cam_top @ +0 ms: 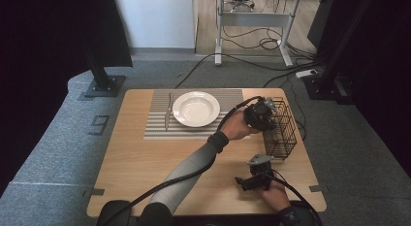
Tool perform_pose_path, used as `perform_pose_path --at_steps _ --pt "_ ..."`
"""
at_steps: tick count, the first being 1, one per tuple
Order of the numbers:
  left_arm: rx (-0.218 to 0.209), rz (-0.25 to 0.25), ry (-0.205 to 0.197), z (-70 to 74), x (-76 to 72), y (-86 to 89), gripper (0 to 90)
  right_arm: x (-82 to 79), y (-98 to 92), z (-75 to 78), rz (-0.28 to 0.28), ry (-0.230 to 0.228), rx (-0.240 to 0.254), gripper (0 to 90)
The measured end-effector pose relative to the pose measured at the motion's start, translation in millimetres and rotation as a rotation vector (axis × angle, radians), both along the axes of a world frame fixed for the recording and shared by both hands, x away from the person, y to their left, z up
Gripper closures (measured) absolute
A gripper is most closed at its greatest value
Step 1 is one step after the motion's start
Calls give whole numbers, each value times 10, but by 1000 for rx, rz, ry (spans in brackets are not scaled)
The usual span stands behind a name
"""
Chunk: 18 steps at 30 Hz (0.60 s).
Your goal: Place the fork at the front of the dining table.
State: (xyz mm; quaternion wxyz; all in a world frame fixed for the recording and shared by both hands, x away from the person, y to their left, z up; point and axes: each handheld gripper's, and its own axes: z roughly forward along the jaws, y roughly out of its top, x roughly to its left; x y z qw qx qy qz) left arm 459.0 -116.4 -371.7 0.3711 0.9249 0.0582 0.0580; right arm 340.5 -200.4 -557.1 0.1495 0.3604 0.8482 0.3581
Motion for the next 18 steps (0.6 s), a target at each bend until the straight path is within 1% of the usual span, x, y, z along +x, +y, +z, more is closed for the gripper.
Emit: perform_pose_path --at_steps 10,15,18 --pt "-25 11 -20 252 -36 117 774 -2 1 2 -1 3 2 0" --pt "-36 24 -33 380 -53 186 774 -2 1 1 0 1 2 0" --pt "-45 33 -33 452 -55 232 774 -2 1 1 0 1 1 0"
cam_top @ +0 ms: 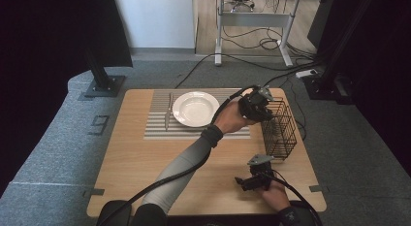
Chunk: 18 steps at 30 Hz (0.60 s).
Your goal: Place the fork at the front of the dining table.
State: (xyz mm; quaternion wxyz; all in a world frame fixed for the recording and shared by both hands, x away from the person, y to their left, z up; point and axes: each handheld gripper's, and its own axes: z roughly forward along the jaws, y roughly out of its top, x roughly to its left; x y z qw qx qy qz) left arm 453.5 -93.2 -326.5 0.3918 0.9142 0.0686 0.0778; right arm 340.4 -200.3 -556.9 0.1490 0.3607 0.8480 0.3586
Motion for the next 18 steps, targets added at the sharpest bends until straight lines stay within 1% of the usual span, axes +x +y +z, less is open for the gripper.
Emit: perform_pose_path --at_steps 6,11,12,13,18 --pt "-13 11 2 118 -2 85 774 -1 1 0 -1 1 1 0" --pt "-12 22 -6 208 -11 144 774 -1 1 1 -1 2 1 0" --pt "-12 22 -6 208 -11 144 775 -2 1 1 -3 3 1 0" --pt "-14 25 -8 243 -16 171 775 -2 1 1 -3 3 1 0" --pt "-11 35 -16 333 -34 254 775 -1 1 1 -2 2 1 0"
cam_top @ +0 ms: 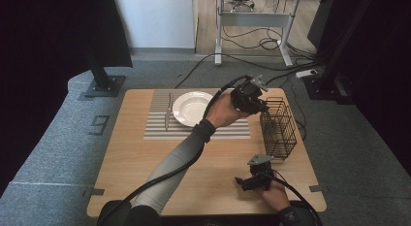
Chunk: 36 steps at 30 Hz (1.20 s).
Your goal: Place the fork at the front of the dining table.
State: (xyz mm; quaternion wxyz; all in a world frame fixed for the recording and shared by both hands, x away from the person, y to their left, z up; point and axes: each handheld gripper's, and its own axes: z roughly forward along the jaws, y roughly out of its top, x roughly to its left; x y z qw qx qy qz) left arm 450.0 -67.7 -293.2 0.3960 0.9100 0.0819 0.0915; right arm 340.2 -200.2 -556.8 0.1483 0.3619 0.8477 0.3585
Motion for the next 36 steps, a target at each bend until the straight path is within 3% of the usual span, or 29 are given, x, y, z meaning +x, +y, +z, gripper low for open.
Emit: perform_pose_path --at_steps 9,16,24,36 --pt "-2 18 -9 119 -43 213 776 9 -2 3 10 5 -1 0" --pt "-7 26 -2 100 -76 424 776 9 -7 3 22 1 -1 0" --pt "-5 40 24 -45 -118 688 776 2 -31 51 21 14 26 39" --pt "-8 42 65 -351 -255 976 776 54 -99 325 23 -38 102 65"
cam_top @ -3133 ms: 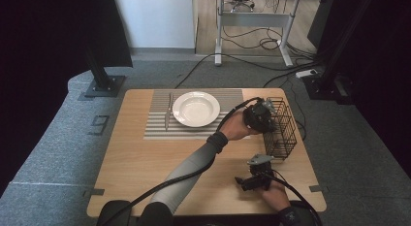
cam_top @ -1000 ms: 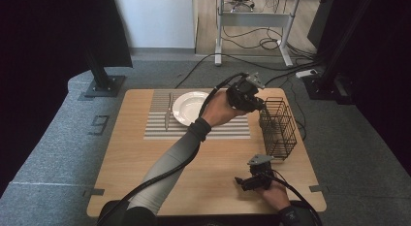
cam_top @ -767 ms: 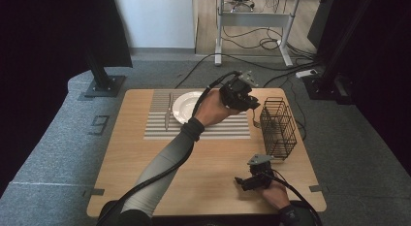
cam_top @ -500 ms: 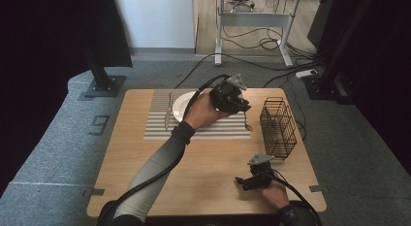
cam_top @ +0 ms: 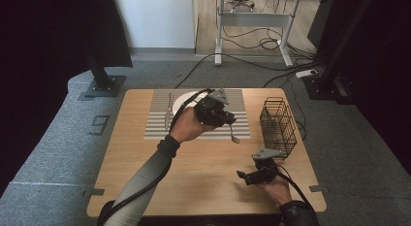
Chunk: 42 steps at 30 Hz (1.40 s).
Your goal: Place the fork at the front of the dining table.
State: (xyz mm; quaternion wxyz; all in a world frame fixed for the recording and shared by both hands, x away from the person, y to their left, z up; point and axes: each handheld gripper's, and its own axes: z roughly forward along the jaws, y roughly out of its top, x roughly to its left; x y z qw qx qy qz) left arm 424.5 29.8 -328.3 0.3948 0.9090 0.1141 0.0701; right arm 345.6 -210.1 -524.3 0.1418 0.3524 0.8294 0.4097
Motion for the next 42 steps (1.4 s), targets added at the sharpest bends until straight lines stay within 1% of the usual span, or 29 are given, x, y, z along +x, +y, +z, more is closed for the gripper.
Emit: perform_pose_path --at_steps 3,5,7,9,13,16,18,19,23,26,28,34,37,39,42 --pt "-1 -1 9 -59 -32 43 776 49 7 89 4 -12 14 90" --pt "1 -6 13 -95 -55 61 776 82 17 151 19 -29 23 130" --pt "4 -11 18 -127 -76 71 776 109 41 218 22 -48 32 136" --pt "4 -18 23 -154 -91 77 776 141 64 284 44 -59 47 168" --pt "9 -29 28 -197 -107 79 776 199 127 407 94 -85 60 250" --pt "15 -36 32 -227 -121 73 777 247 179 483 129 -95 57 323" --pt "20 -42 34 -246 -131 67 776 279 216 524 160 -93 62 398" --pt "20 -48 36 -255 -136 63 776 295 235 540 172 -94 64 418" --pt "26 -67 40 -273 -153 48 776 351 315 586 228 -97 57 520" --pt "32 -81 43 -276 -163 40 776 370 366 601 258 -96 48 594" --pt "39 -90 42 -277 -169 38 776 377 383 606 280 -95 54 642" --pt "45 -105 42 -292 -186 40 776 385 401 627 324 -89 73 735" --pt "49 -109 40 -303 -182 43 776 379 410 631 339 -90 64 786" --pt "45 -107 44 -311 -174 50 776 367 421 630 352 -94 56 827" --pt "31 -106 49 -329 -164 68 775 351 435 631 360 -113 46 844"
